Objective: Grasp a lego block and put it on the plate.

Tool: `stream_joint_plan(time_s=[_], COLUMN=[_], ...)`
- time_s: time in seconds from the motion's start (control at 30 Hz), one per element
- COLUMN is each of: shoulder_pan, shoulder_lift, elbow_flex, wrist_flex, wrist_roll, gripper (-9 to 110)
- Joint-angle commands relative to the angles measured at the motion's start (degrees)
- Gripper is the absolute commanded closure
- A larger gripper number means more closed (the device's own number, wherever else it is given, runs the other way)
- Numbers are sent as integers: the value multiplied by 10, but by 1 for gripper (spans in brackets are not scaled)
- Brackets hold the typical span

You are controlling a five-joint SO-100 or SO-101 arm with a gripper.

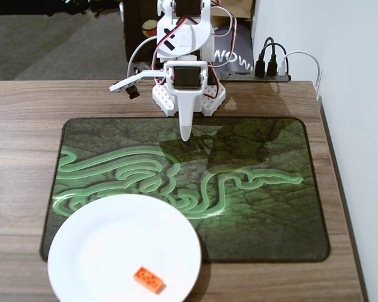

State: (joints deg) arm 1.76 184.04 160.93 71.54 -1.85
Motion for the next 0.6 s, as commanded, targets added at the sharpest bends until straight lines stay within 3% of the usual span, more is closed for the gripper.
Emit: stream_joint_plan(time_s=[0.0, 0.57], shoulder_pan=[2, -8], shoulder_lift=[18, 46], elbow_flex=[6, 64], wrist_flex=[7, 12], wrist_roll=[1, 9], gripper=[101, 101])
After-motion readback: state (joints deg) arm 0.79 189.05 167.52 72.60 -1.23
